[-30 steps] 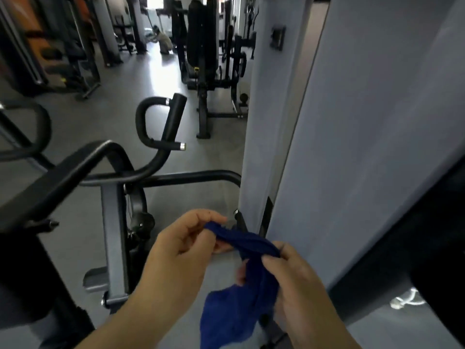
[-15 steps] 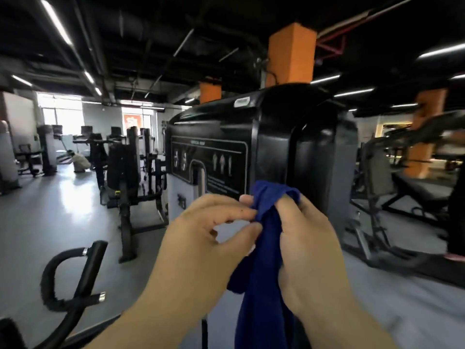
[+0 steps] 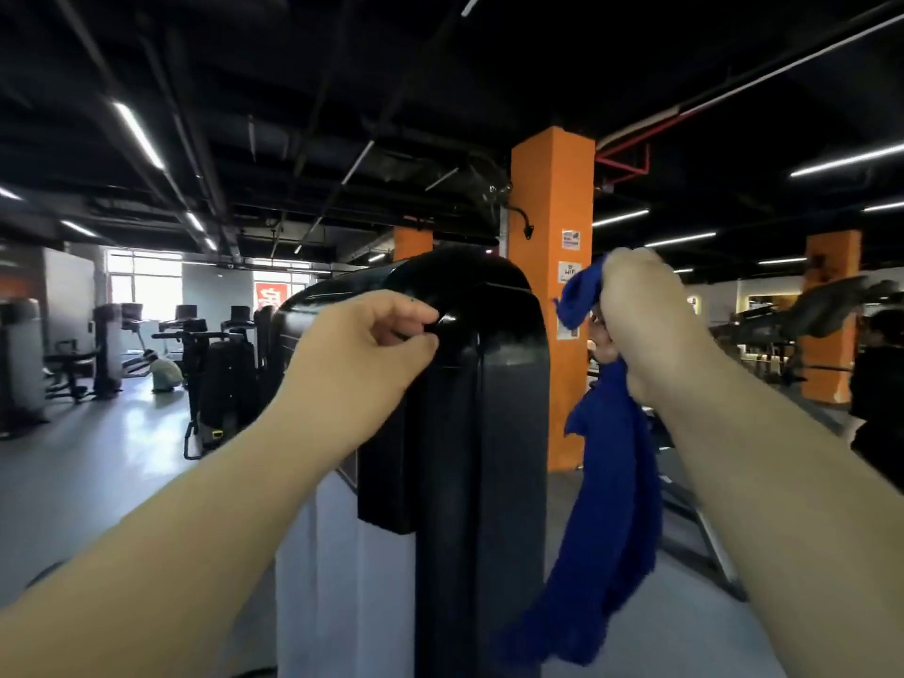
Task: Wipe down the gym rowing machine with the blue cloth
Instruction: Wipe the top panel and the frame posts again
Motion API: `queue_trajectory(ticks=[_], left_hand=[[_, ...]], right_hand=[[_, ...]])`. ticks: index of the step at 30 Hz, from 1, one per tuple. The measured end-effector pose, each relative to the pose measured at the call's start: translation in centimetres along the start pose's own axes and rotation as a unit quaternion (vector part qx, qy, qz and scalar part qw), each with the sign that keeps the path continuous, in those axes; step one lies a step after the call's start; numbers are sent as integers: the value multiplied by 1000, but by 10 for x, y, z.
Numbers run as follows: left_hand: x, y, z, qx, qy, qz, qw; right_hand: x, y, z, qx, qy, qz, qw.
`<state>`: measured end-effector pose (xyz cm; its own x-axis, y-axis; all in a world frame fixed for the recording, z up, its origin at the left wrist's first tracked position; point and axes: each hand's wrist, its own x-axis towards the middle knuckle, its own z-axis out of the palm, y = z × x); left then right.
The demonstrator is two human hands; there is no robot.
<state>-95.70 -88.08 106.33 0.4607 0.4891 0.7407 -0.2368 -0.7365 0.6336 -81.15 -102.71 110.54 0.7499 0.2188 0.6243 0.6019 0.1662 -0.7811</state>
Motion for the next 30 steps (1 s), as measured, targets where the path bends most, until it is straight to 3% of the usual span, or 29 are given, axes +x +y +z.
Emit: queue_trajectory(ticks=[5, 7, 11, 16, 21, 27, 30], left_hand=[[31, 13, 47, 35, 106, -29, 993], [39, 14, 60, 59, 131, -38, 989], [52, 5, 76, 139, 162, -40, 976], [58, -6, 99, 152, 206, 21, 966], [57, -18, 105, 151, 243, 68, 956], [60, -24, 105, 139, 251, 66, 956], [61, -27, 105, 139, 250, 71, 956]], right_hand=[[54, 19, 30, -211, -129, -93, 964], [60, 35, 31, -193, -138, -167, 957], [67, 53, 19, -78, -148, -220, 961], [76, 67, 21, -107, -172, -341, 918], [82, 75, 25, -114, -157, -337, 921], [83, 50, 37, -171, -192, -384, 887], [93, 65, 21, -177, -171, -352, 903]])
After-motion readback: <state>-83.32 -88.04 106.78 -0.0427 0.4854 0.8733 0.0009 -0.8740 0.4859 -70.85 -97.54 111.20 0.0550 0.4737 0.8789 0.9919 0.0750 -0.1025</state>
